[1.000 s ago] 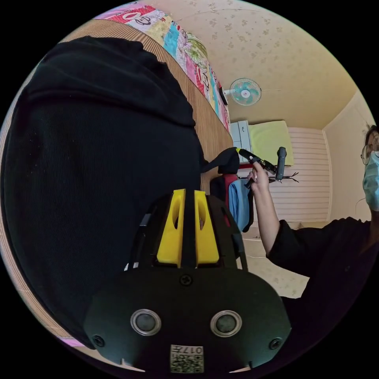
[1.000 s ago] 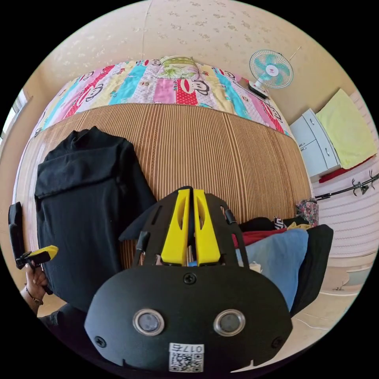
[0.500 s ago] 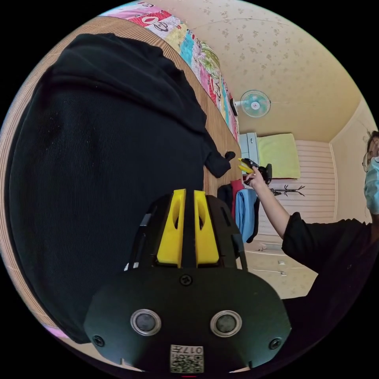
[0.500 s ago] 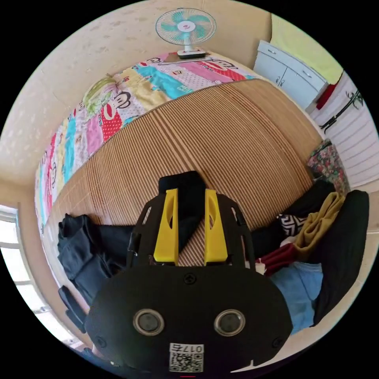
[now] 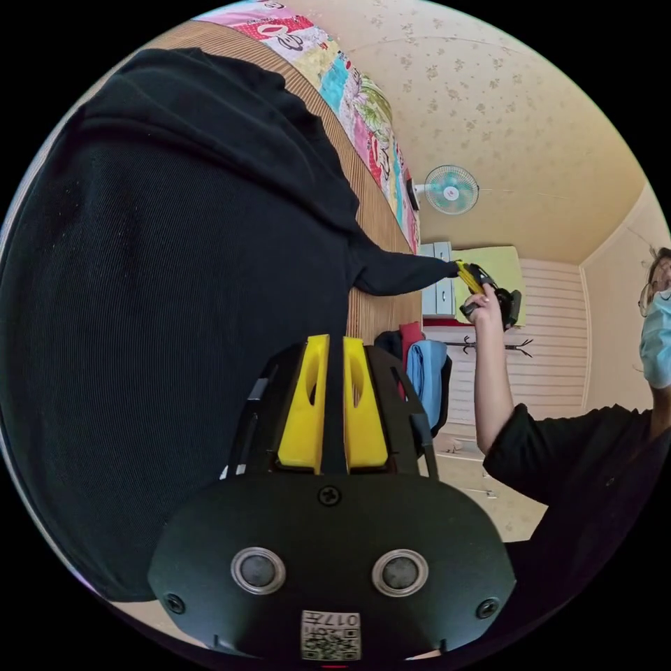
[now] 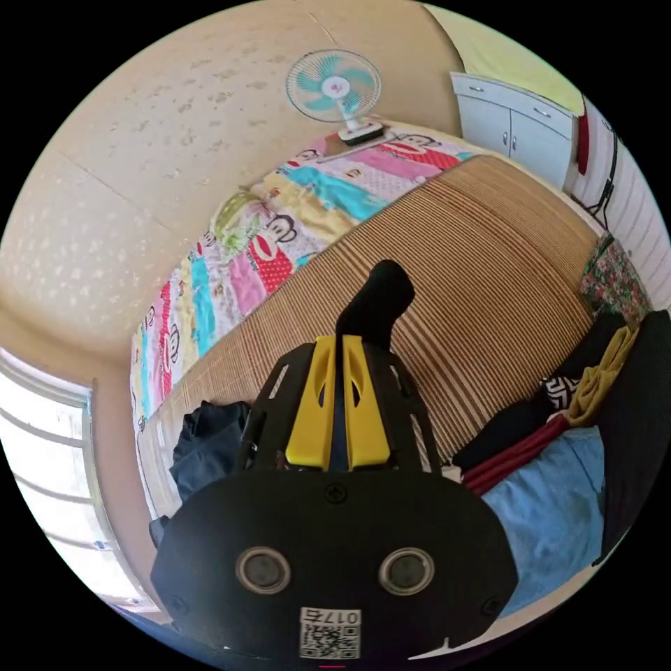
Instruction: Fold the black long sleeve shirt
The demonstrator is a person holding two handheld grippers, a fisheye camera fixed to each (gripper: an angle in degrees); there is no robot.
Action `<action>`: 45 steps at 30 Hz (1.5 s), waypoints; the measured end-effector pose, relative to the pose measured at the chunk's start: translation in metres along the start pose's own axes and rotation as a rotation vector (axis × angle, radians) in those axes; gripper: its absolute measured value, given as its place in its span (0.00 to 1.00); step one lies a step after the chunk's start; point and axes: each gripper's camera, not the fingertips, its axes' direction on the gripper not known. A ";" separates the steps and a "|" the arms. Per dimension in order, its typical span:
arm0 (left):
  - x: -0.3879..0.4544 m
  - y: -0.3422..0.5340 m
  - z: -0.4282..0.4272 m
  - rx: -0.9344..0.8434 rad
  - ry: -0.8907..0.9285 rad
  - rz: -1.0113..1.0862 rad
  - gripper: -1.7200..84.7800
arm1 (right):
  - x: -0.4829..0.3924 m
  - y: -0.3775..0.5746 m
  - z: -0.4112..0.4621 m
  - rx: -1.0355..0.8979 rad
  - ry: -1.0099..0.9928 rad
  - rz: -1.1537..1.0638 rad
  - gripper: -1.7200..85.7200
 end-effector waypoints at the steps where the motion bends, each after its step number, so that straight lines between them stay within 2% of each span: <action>1: 0.001 0.001 0.000 0.022 0.000 0.002 0.07 | -0.048 0.022 -0.020 0.033 -0.098 -0.093 0.06; 2: 0.000 0.002 -0.002 0.054 0.009 -0.001 0.07 | -0.070 0.036 -0.026 0.041 -0.162 -0.137 0.06; 4: -0.006 0.004 -0.010 0.111 0.016 -0.029 0.08 | -0.151 0.105 -0.025 0.011 -0.469 -0.323 0.07; 5: -0.011 0.006 -0.017 0.155 0.001 -0.060 0.08 | -0.169 0.125 -0.018 -0.025 -0.546 -0.373 0.07; 7: -0.022 0.014 -0.033 0.237 -0.044 -0.113 0.08 | -0.226 0.205 0.037 -0.328 -0.694 -0.487 0.09; 10: -0.040 0.027 -0.055 0.331 -0.096 -0.166 0.08 | -0.233 0.279 0.081 -0.566 -0.766 -0.482 0.10; 13: -0.053 0.033 -0.062 0.329 -0.139 -0.158 0.08 | -0.199 0.293 0.089 -0.539 -0.649 -0.442 0.10; 17: -0.058 0.027 -0.051 0.322 -0.174 -0.146 0.10 | -0.168 0.265 0.105 -0.487 -0.477 -0.419 0.11; 22: -0.042 -0.009 -0.041 0.418 -0.297 -0.075 0.14 | -0.192 0.232 0.119 -0.393 -0.312 -0.524 0.11; 25: -0.041 -0.039 -0.018 0.397 -0.431 -0.028 0.15 | -0.210 0.231 0.135 -0.356 -0.163 -0.609 0.12; 27: -0.046 -0.051 0.006 0.348 -0.521 -0.027 0.15 | -0.209 0.230 0.148 -0.372 -0.104 -0.572 0.12; 29: -0.052 -0.054 0.041 0.274 -0.514 -0.054 0.14 | -0.201 0.230 0.150 -0.363 -0.146 -0.495 0.12; 33: -0.032 -0.035 0.055 0.313 -0.622 -0.042 0.06 | -0.175 0.240 0.138 -0.317 -0.167 -0.354 0.12; 40: 0.066 -0.053 -0.011 0.462 -0.454 0.260 0.04 | -0.124 0.250 0.101 -0.173 -0.065 -0.179 0.12; 43: 0.070 -0.083 -0.042 0.475 -0.425 0.231 0.04 | -0.113 0.247 0.105 -0.162 -0.064 -0.120 0.12; 45: 0.059 -0.101 -0.044 0.440 -0.488 0.236 0.05 | -0.114 0.246 0.111 -0.150 -0.066 -0.121 0.12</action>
